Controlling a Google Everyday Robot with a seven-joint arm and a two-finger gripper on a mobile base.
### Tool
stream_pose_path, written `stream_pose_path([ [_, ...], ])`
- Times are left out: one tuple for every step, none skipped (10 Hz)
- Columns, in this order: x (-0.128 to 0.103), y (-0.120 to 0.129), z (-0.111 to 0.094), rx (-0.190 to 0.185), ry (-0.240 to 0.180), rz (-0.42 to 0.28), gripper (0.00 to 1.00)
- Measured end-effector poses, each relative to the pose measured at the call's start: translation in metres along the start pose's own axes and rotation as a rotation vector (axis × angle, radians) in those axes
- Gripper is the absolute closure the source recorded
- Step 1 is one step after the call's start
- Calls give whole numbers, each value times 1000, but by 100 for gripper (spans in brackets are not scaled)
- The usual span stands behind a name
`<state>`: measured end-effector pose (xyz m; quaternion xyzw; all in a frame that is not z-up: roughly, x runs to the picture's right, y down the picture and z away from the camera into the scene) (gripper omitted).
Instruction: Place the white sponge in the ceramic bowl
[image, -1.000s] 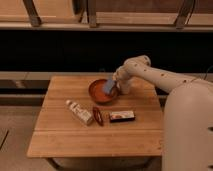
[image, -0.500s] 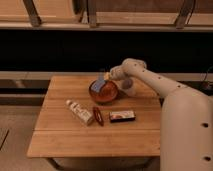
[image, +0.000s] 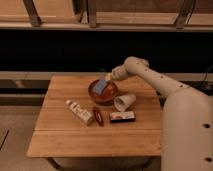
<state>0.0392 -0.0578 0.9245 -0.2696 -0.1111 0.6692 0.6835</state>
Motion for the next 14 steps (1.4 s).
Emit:
stream_pose_path([
  [1,-11,-5,39,11,6,96],
  [0,-19,-10,67,16,8,95],
  [0,-19,-9,70,20,6,92],
  [0,-17,-8,68,20,5,84],
  [0,-17,-8,68,20,5,76],
  [0,-17,-8,68,20,5,67],
  [0,-17,-8,68,20,5,55],
  [0,-17,-8,68,20,5,47],
  [0,-17,-8,68,20,5,34],
  [0,-17,-8,68,20,5,25],
  [0,-17,-8,68,20,5,20],
  [0,-17,-8,68,20,5,20],
  [0,-17,-8,68,20,5,20],
  [0,-17,-8,68,20,5,20],
])
